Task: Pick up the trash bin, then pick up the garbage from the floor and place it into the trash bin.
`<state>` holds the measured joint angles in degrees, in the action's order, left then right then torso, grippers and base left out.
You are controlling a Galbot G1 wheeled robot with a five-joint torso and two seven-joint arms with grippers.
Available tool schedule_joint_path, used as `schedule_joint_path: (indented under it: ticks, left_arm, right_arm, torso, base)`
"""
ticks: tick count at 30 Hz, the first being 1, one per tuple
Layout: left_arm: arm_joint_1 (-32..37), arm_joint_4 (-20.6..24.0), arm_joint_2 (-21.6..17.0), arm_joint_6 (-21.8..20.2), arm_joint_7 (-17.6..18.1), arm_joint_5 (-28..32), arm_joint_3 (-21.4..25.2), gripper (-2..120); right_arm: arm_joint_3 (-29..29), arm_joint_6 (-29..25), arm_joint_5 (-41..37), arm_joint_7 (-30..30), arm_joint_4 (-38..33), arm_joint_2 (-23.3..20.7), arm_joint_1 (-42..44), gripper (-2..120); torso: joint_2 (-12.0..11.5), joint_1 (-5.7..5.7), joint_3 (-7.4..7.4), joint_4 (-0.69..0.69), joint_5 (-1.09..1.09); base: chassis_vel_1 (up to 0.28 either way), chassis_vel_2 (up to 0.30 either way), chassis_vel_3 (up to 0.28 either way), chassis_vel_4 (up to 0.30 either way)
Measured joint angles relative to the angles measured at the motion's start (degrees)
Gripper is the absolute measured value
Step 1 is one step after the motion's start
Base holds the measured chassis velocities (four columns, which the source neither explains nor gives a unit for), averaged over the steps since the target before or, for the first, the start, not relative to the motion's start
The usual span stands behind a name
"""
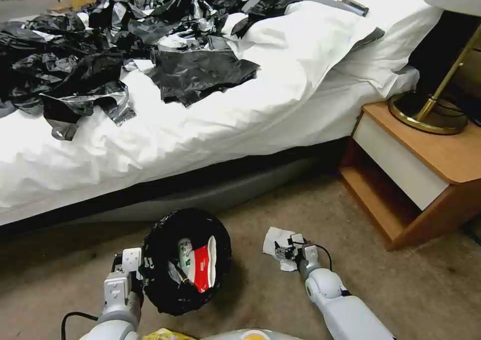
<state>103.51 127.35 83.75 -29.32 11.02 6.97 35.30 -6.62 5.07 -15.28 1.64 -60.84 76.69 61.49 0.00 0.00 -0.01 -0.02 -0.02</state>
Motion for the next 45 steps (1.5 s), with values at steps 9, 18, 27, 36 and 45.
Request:
schedule_joint_path:
  ticks: [9, 18, 27, 36, 45]
  left_arm:
    - [0.39, 0.29, -0.14, 0.19, -0.06, -0.02, -0.05, 0]
    - [0.34, 0.40, -0.03, 0.26, -0.10, -0.28, -0.48, 0]
    - [-0.08, 0.40, -0.08, 0.20, -0.15, -0.31, -0.61, 0]
    - [-0.30, 0.09, -0.20, 0.16, -0.20, -0.22, -0.58, 0]
    - [-0.29, -0.27, -0.23, 0.21, -0.19, -0.13, -0.53, 0]
  right_arm:
    - [0.62, -0.41, 1.83, 0.31, -0.61, 0.40, 1.36, 56]
    - [0.93, -0.78, 2.11, 0.51, -0.72, 0.29, 1.42, 24]
    - [1.10, -1.44, 2.11, 0.73, -0.23, 0.01, 1.13, 0]
    - [1.10, -3.13, 2.72, 1.53, -0.60, 0.09, 1.34, 0]
    - [1.15, -12.37, 4.79, 3.39, -17.70, -0.91, 5.74, 0]
  torso:
    - [0.00, 0.00, -0.01, 0.02, 0.02]
    - [0.01, 0.00, 0.00, 0.05, 0.05]
    - [0.00, 0.00, 0.01, 0.02, 0.02]
    - [-0.01, 0.00, 0.02, 0.03, 0.05]
    - [-0.01, 0.01, 0.02, 0.02, 0.02]
  base:
    - [0.000, 0.000, 0.000, 0.000]
    - [0.000, 0.000, 0.000, 0.000]
    - [0.000, 0.000, 0.000, 0.000]
    - [0.000, 0.000, 0.000, 0.000]
    - [0.000, 0.000, 0.000, 0.000]
